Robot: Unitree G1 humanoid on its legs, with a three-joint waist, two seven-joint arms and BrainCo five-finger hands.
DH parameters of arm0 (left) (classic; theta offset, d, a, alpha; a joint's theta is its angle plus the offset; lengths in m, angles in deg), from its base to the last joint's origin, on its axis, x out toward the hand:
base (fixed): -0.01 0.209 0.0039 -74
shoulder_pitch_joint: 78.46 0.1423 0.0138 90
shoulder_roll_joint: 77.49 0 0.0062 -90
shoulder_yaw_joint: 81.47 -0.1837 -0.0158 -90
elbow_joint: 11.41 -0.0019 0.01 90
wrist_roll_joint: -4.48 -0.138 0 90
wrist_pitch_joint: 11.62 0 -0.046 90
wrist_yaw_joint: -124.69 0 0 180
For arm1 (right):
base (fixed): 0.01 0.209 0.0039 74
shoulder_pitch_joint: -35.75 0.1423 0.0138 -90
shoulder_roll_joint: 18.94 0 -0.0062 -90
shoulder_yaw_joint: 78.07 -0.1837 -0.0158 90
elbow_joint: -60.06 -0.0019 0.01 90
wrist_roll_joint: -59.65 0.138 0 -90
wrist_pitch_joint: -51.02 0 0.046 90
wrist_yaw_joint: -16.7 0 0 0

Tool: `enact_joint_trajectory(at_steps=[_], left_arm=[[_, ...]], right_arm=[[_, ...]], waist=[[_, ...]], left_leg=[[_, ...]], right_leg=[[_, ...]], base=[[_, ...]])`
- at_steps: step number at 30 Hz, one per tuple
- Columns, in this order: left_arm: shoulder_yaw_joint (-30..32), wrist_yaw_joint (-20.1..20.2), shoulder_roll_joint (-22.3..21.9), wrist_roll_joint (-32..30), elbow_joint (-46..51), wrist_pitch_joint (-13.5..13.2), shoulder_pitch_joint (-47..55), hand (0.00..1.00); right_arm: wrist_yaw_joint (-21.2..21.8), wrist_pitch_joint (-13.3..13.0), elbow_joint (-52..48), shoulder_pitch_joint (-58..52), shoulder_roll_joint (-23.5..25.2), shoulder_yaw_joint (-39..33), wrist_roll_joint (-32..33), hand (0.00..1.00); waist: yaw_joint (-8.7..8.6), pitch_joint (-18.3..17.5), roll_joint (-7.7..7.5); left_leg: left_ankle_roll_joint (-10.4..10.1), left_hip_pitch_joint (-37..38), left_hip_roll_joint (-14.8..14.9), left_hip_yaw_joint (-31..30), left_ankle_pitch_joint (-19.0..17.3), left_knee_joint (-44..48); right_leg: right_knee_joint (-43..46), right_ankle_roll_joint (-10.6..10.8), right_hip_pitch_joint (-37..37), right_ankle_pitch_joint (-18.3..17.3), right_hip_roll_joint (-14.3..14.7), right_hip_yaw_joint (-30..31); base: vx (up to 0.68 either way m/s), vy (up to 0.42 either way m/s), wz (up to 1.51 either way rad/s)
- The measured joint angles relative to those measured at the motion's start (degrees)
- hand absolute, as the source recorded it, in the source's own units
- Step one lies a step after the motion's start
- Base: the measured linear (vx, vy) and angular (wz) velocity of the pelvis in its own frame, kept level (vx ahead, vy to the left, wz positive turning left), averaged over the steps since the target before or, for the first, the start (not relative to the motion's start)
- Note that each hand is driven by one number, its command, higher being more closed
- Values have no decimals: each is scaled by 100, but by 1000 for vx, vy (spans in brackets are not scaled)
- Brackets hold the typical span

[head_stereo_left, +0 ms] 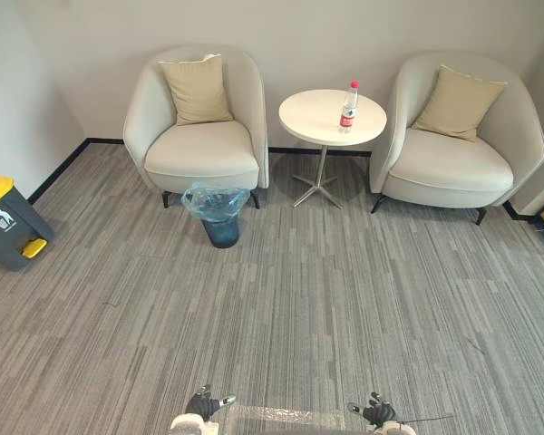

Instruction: Gather rubbish on tea table into small bin, then transfer packed bag to large trash can.

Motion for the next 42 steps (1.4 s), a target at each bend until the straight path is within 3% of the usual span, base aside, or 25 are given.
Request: enact_joint_trajectory(at_steps=[25, 30, 37, 38, 40, 41, 42], left_arm=[[-2, 0, 7, -115, -15, 12, -12, 0], [-2, 2, 7, -197, -14, 15, -21, 0], [8, 2, 5, -271, 6, 32, -79, 0], [83, 2, -1, -287, 63, 40, -66, 0], [324, 8, 0, -319, 315, 76, -85, 0], [595, 3, -139, -313, 550, 75, -49, 0], [696, -3, -188, -308, 709, 71, -4, 0]], right_arm=[[12, 28, 23, -4, 27, -81, 65, 0], [17, 29, 21, -8, 25, -81, 128, 0], [11, -9, -1, -45, 25, -114, 243, 0], [11, -5, -150, -100, 46, -120, 268, 0], [-18, -7, -376, -156, 109, -149, 314, 0], [-25, -7, -549, -219, 108, -129, 336, 0], [-43, -1, -655, -197, 67, -89, 340, 0]], waist=[[-8, -20, -34], [-22, -16, -28], [-44, 40, 42], [-41, 39, 48], [-57, 174, -35], [-18, 290, 76], [20, 354, 92]], left_leg=[[-54, 60, 60, 145, -81, -70], [-43, 28, 66, 207, -277, 177], [-186, -446, 325, 245, -1198, 1648], [-297, -604, 423, 286, -1375, 2133], [-349, -1246, 552, 449, -1392, 3560], [-345, -1799, 712, 486, -1149, 4766], [-347, -2178, 857, 568, -1016, 5570]], right_leg=[[-111, -14, 17, 4, 70, 105], [-76, -19, 57, -44, 71, 164], [802, -128, -125, -737, 215, 166], [948, -205, -182, -897, 259, 174], [1163, -304, -218, -1050, 269, 187], [1323, -403, -197, -1152, 315, 223], [1395, -468, -83, -1263, 333, 331]], base=[[0, -11, -3], [3, -9, -6], [-1, -51, -2], [64, -64, 8], [100, -93, -1], [152, -63, -31], [179, 2, -35]])
